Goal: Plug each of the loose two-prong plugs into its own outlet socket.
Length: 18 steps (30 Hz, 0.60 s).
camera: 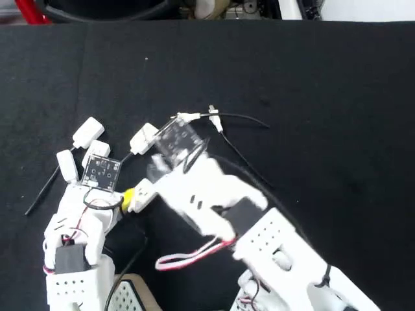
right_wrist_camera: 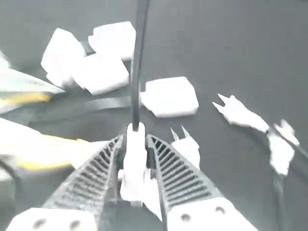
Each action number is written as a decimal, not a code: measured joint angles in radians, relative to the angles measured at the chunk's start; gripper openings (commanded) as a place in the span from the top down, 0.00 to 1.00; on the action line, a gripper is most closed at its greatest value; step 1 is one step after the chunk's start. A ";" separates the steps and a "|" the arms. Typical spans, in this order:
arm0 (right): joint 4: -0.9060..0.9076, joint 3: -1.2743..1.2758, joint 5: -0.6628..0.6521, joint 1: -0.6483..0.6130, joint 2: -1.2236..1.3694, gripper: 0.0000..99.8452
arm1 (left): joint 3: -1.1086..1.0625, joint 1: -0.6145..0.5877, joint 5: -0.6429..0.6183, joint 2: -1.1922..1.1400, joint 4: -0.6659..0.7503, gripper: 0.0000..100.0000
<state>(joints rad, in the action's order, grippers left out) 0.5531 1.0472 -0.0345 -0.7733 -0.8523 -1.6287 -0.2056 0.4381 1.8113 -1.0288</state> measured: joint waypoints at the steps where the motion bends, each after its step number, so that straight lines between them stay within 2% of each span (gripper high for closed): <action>1: -0.057 0.012 0.015 -0.023 0.000 0.99 | 0.008 0.018 -0.023 0.000 0.026 0.68; 7: -0.172 0.020 0.114 -0.052 0.005 0.99 | 0.018 0.123 -0.224 0.000 0.109 0.68; 13: -0.180 0.032 0.224 -0.052 0.009 0.99 | 0.026 0.144 -0.270 0.000 0.110 0.68; 18: -0.196 0.044 0.290 -0.048 0.006 0.99 | 0.115 0.143 -0.402 0.000 0.080 0.68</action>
<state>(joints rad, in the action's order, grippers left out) 0.3567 1.0917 0.2555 -0.8209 -0.8462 -1.5136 -0.0629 0.0361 1.8113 -0.9490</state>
